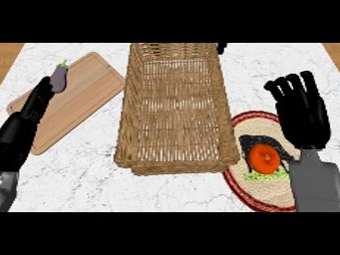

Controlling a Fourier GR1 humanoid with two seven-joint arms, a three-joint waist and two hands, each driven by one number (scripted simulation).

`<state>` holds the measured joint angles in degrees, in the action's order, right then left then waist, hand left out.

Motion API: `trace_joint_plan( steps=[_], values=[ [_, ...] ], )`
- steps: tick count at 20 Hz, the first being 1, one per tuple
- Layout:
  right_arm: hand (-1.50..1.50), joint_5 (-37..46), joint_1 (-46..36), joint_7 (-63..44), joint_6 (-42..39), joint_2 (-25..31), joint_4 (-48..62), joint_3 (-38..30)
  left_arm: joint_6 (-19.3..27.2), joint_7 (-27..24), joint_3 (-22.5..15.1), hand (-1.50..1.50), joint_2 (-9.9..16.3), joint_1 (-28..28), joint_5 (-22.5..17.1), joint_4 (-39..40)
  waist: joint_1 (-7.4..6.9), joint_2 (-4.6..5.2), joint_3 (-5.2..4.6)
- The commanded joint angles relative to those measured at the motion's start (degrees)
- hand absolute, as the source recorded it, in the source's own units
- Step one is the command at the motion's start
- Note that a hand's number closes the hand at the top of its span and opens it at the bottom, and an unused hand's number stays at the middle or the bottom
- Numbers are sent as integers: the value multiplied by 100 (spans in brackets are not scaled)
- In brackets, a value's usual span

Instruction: Pick the squash from the placemat and place it in the basket

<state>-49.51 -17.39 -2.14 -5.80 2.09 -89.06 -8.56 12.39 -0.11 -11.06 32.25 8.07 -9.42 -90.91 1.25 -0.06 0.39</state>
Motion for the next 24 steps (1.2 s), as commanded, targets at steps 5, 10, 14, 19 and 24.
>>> trace_joint_plan(
  steps=[5, 10, 14, 19, 24],
  values=[
    [-150, 1286, 181, -887, 1604, 1396, -917, -186, -27, -184, 14, 0, -66, 99, 212, 110, -24, -8, -57],
    [-150, 1803, 514, -1978, 557, 3401, -617, -277, -127, -72, 12, 0, -73, 169, 130, 85, 22, 12, -53],
    [-150, 1682, 384, -2210, -1152, 4653, -414, -217, -198, -140, 56, 0, -47, 263, 120, 128, -55, 31, -42],
    [-150, 1292, 341, -1883, -3210, 5444, 276, -136, -331, -248, 160, 0, 10, 266, 66, 171, -205, 51, -31],
    [-150, 1780, 141, -1087, -4663, 5535, 1408, 5, -335, -500, 36, 0, -317, 540, 294, 689, -191, 71, -31]
  ],
)
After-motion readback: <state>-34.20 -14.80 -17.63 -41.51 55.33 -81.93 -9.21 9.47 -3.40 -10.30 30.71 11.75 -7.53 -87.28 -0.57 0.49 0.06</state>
